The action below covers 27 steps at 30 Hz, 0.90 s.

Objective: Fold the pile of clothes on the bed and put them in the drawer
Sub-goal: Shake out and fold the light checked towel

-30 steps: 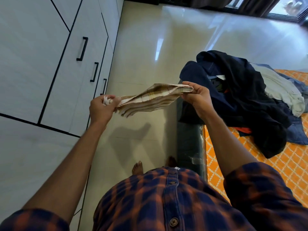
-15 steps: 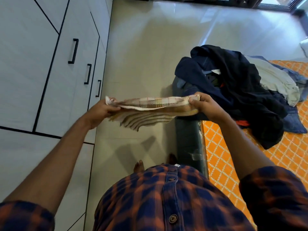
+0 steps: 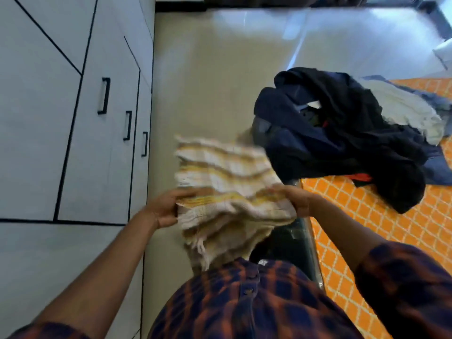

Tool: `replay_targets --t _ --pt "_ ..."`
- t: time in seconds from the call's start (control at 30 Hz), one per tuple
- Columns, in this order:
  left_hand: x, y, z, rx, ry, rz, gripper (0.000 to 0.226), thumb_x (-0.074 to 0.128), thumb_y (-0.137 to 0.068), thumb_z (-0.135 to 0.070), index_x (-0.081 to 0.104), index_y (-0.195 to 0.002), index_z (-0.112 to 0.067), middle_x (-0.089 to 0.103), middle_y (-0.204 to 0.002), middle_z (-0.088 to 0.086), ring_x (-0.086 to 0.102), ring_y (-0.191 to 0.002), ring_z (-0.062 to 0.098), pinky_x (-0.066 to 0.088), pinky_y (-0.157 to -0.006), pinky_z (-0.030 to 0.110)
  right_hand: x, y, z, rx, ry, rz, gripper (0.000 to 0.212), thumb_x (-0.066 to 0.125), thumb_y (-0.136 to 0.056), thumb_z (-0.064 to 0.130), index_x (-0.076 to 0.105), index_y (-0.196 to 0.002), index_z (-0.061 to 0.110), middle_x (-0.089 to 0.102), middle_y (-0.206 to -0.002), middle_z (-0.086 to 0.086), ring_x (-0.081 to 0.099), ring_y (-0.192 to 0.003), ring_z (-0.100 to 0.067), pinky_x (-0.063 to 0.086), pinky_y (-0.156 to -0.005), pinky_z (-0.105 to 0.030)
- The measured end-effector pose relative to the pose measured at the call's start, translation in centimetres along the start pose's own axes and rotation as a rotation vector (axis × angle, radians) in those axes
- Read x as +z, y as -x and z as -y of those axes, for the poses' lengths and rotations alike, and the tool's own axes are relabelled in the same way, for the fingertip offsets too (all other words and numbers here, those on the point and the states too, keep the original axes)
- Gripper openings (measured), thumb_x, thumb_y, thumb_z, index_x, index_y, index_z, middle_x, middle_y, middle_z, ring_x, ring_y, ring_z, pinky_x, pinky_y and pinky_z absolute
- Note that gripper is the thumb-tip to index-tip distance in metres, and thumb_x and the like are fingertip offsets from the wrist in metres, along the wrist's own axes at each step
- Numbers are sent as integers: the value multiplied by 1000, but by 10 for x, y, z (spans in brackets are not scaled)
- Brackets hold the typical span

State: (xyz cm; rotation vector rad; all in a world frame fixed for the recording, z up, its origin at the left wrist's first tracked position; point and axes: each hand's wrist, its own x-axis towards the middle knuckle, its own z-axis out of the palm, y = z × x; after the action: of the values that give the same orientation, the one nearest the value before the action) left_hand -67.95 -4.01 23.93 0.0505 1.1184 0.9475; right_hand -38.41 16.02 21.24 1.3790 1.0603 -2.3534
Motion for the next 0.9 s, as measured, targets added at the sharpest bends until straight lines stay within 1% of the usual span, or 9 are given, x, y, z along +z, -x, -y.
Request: replay_targets --t 0.07,0.13,0.23,0.4,0.47,0.57,0.67,0.77,0.9 --pt "-4 -8 11 -28 -140 -141 25 52 -101 -14 69 -115 -2 64 -126 25 73 -92 22 61 -82 33 0 2 -25 55 95 -24 98 91 -61 38 52 -140 -6 62 -127 -25 62 -106 -34 46 -101 -49" --pt "-10 -12 3 16 -90 -211 18 60 -97 -18 67 -106 -4 67 -107 18 72 -80 19 62 -71 30 -3 10 -24 11 29 -83 66 80 -76 26 59 -132 -2 63 -121 -24 65 -100 -33 52 -92 -48" --pt "-17 -3 -5 166 68 -148 27 69 -85 -26 72 -105 -7 72 -102 13 71 -88 22 61 -76 32 -7 24 -24 -177 -176 0 41 61 -90 11 61 -130 2 69 -119 -19 70 -102 -31 58 -91 -45" --pt "-21 -16 30 40 -563 -281 28 71 -91 -22 68 -116 -10 71 -116 15 69 -96 24 58 -82 36 13 12 -47 -208 74 -238 10 66 -94 12 71 -101 7 66 -97 -15 63 -82 -25 54 -71 -31" --pt "-22 -19 32 57 -544 -423 32 72 -91 -29 68 -116 -10 71 -111 15 67 -93 25 57 -84 39 15 15 -55 -340 -78 -386 12 61 -96 11 67 -104 4 67 -94 -15 64 -81 -26 57 -66 -30" --pt "-15 -16 23 127 -328 -529 23 75 -89 -27 69 -106 -12 72 -101 14 68 -86 25 58 -75 36 17 33 -68 -458 -252 -375 20 55 -95 6 64 -112 0 70 -98 -15 70 -86 -24 61 -72 -32" --pt "1 -15 10 204 -368 -486 16 78 -86 -26 69 -96 -16 74 -103 13 70 -91 26 59 -84 39 13 48 -83 -463 -364 -304 44 65 -73 11 64 -115 -2 70 -95 -14 69 -83 -24 59 -68 -32" --pt "15 -16 -1 268 -427 -379 20 80 -84 -22 72 -98 -11 75 -103 15 72 -90 26 59 -86 38 2 55 -102 -351 -477 -240 79 85 -62 23 57 -131 -3 65 -109 -21 65 -97 -32 57 -85 -43" --pt "31 -17 -11 262 -637 -188 35 83 -76 -7 70 -107 3 74 -103 17 70 -87 27 57 -82 38 -2 60 -114 -369 -440 -406 50 78 -80 30 65 -119 3 70 -102 -14 64 -96 -29 51 -82 -42"
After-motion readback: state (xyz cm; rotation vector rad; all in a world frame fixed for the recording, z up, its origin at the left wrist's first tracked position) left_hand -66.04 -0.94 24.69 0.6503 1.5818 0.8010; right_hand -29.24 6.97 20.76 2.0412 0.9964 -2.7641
